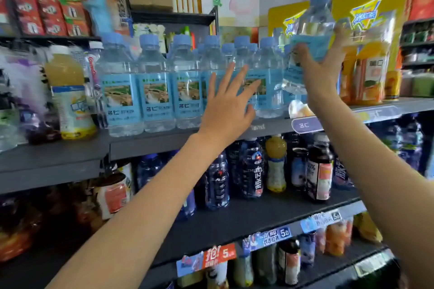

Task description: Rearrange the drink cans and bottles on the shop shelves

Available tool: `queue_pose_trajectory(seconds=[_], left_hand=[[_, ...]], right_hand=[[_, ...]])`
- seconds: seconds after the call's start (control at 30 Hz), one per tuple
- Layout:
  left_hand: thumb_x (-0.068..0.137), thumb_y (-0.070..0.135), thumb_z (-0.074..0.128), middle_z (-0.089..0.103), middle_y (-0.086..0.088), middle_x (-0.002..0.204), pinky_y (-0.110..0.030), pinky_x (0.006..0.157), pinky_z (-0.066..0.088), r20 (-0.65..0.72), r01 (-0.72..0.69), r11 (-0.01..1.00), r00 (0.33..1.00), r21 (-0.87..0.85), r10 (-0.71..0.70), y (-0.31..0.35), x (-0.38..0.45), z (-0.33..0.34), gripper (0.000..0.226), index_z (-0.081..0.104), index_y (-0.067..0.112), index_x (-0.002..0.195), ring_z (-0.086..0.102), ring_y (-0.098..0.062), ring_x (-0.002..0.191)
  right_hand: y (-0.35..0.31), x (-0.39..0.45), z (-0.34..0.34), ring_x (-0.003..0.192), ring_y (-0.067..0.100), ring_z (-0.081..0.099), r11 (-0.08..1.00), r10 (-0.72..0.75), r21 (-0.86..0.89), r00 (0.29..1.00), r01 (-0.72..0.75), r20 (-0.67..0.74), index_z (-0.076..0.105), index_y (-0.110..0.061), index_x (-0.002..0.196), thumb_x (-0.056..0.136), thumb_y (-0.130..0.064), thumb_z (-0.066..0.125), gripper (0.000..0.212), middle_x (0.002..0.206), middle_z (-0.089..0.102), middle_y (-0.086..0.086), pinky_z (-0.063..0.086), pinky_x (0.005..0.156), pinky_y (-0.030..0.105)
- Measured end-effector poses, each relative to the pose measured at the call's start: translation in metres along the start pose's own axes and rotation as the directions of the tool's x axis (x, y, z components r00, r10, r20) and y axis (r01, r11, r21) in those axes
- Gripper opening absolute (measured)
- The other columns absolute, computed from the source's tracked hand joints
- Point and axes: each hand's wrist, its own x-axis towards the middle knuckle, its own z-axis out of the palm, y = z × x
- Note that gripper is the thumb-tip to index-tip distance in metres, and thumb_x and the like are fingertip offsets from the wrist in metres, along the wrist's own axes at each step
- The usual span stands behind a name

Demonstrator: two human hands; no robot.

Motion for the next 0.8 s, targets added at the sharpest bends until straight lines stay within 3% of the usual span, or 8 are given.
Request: queue_pose_trajectory(seconds=[0.13, 0.27, 0.33, 0.43, 0.57, 0.63, 0.8], left_hand=[[0.099, 0.044, 0.03, -0.009, 0.002, 0.157, -0.051, 0.106, -0.025, 0.085, 0.038, 0.984, 0.995, 0.173, -0.053, 0.021, 0.012, 0.036, 0.051, 0.018, 0.037, 0.147, -0.023, -0.03, 0.141], [0.096, 0.05, 0.024, -0.003, 0.005, 0.157, -0.05, 0.105, -0.028, 0.049, 0.004, 0.954, 0.999, 0.301, -0.019, 0.017, 0.012, 0.052, 0.052, 0.021, 0.038, 0.146, -0.026, -0.032, 0.138], [0.095, 0.051, 0.022, 0.004, 0.005, 0.156, -0.048, 0.107, -0.025, 0.023, 0.007, 0.955, 1.0, 0.296, -0.015, 0.014, 0.012, 0.054, 0.052, 0.026, 0.036, 0.145, -0.022, -0.029, 0.139], [0.094, 0.049, 0.022, 0.015, 0.002, 0.156, -0.048, 0.109, -0.021, 0.004, 0.012, 0.961, 1.0, 0.275, -0.014, 0.015, 0.012, 0.054, 0.052, 0.034, 0.033, 0.142, -0.016, -0.029, 0.141], [0.095, 0.046, 0.025, 0.017, 0.003, 0.155, -0.049, 0.111, -0.018, -0.005, 0.018, 0.97, 1.0, 0.244, -0.018, 0.013, 0.011, 0.054, 0.051, 0.037, 0.032, 0.142, -0.012, -0.031, 0.142], [0.094, 0.044, 0.026, 0.019, 0.002, 0.155, -0.05, 0.111, -0.017, -0.013, 0.018, 0.971, 1.0, 0.238, -0.015, 0.015, 0.011, 0.054, 0.05, 0.039, 0.03, 0.141, -0.011, -0.032, 0.142], [0.093, 0.038, 0.029, 0.03, 0.003, 0.152, -0.049, 0.113, -0.011, -0.082, 0.05, 0.979, 0.996, 0.196, -0.034, 0.017, 0.011, 0.053, 0.047, 0.048, 0.028, 0.135, -0.002, -0.031, 0.143]], right_hand=[[0.021, 0.027, -0.005, 0.116, 0.027, 0.048, 0.997, 0.056, -0.067, 0.991, -0.048, 0.119, 0.031, -0.016, 0.141, 0.073, -0.038, 0.071, 0.082, 0.13, 0.036, 0.017, 0.043, 0.1, 0.044], [0.048, 0.025, 0.005, 0.114, 0.031, 0.049, 0.988, 0.152, -0.054, 0.963, -0.144, 0.223, 0.034, -0.014, 0.134, 0.075, -0.036, 0.073, 0.074, 0.132, 0.039, 0.016, 0.043, 0.098, 0.048], [0.056, 0.019, 0.004, 0.119, 0.033, 0.043, 0.975, 0.207, -0.132, 0.938, -0.177, 0.279, 0.028, -0.014, 0.138, 0.085, -0.036, 0.065, 0.068, 0.137, 0.032, 0.017, 0.04, 0.1, 0.041], [0.058, 0.018, -0.004, 0.129, 0.034, 0.034, 0.954, 0.189, -0.289, 0.914, -0.083, 0.36, 0.016, -0.008, 0.145, 0.095, -0.037, 0.049, 0.067, 0.144, 0.02, 0.019, 0.034, 0.097, 0.033], [0.052, 0.027, -0.015, 0.122, 0.034, 0.042, 0.876, 0.115, -0.467, 0.887, 0.122, 0.447, 0.017, -0.001, 0.144, 0.097, -0.034, 0.047, 0.065, 0.144, 0.025, 0.019, 0.033, 0.077, 0.026], [0.052, 0.025, -0.019, 0.121, 0.034, 0.043, 0.851, 0.073, -0.494, 0.89, 0.18, 0.45, 0.023, -0.002, 0.141, 0.095, -0.039, 0.049, 0.065, 0.141, 0.03, 0.017, 0.037, 0.081, 0.032], [0.047, 0.024, -0.028, 0.117, 0.032, 0.047, 0.886, 0.106, -0.441, 0.862, 0.144, 0.496, 0.028, -0.004, 0.138, 0.092, -0.037, 0.055, 0.063, 0.135, 0.038, 0.016, 0.044, 0.091, 0.042]])
